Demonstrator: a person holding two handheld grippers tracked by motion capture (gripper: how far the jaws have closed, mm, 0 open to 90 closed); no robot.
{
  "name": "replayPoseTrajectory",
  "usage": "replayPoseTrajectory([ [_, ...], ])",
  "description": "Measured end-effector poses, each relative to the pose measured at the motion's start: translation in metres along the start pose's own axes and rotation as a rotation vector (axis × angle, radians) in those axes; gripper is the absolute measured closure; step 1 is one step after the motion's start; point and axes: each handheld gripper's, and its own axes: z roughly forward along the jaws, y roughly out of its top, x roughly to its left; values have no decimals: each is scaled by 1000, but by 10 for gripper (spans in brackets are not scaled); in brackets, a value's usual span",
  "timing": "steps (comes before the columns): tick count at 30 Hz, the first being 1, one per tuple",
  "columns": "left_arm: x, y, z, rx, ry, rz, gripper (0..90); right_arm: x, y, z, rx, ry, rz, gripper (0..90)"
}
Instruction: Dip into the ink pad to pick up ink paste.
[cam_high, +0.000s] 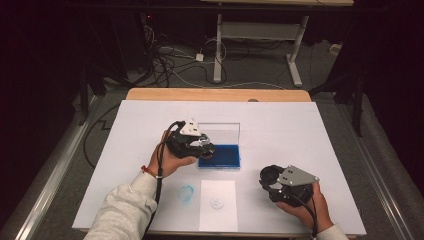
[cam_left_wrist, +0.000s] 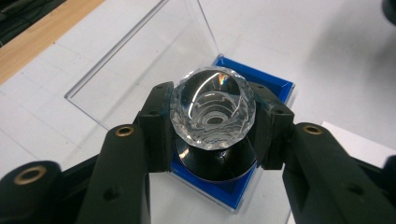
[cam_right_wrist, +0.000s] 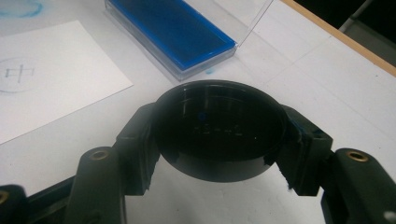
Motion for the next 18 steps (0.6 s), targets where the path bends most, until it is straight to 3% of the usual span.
replayPoseTrajectory([
  [18,-11,5,-33,-70,-23,48,548,-3,1,-4,-19,-7,7,389],
])
